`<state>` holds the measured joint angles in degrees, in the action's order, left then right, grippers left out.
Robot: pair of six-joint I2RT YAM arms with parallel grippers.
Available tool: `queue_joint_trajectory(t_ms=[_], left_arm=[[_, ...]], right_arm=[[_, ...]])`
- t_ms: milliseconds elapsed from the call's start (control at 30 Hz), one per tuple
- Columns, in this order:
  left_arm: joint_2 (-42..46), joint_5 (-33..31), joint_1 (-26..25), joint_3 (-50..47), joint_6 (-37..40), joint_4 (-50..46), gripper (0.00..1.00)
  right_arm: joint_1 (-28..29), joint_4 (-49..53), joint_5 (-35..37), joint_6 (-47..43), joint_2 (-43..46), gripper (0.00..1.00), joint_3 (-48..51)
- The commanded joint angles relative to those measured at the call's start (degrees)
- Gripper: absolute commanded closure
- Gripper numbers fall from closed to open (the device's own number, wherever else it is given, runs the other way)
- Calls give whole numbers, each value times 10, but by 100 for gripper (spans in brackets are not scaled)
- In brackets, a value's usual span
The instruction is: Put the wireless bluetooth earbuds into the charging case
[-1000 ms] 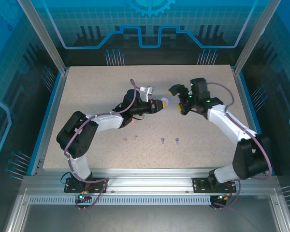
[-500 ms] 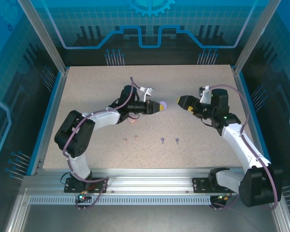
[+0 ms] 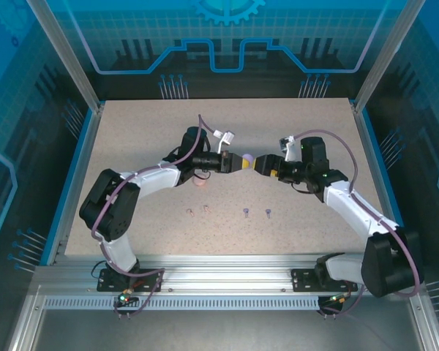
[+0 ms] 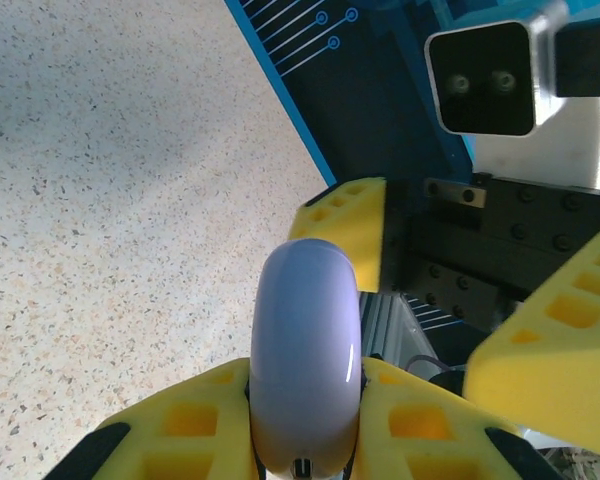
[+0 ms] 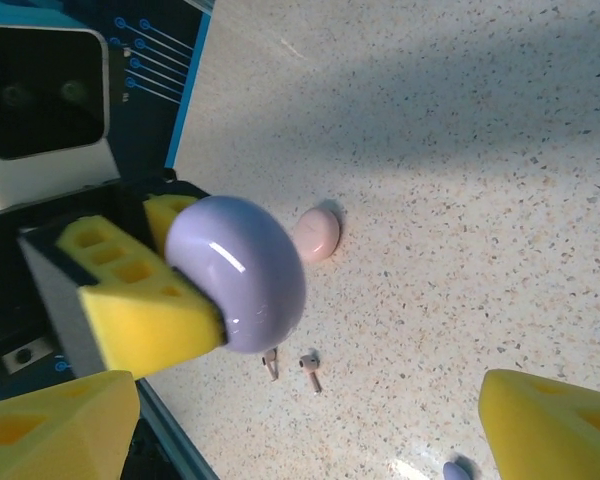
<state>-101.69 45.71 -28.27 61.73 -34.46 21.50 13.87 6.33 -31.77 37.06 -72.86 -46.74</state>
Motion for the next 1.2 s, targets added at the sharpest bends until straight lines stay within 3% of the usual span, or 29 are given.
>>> queue_joint_trajectory(t_ms=[0, 333, 567, 867, 1167], left_arm=[[25, 23, 0, 19, 9, -3, 100], [32, 30, -2, 22, 8, 0, 100], [42, 30, -2, 22, 9, 1, 100], [34, 24, -2, 16, -1, 20, 100], [16, 10, -3, 8, -47, 84, 100]], right_arm=[[8, -13, 9, -13, -17, 11, -29], [7, -27, 32, -6, -83, 15, -33], [-39, -48, 52, 21, -98, 19, 0], [-48, -30, -4, 14, -32, 19, 2], [-25, -96, -44, 40, -15, 35, 30]])
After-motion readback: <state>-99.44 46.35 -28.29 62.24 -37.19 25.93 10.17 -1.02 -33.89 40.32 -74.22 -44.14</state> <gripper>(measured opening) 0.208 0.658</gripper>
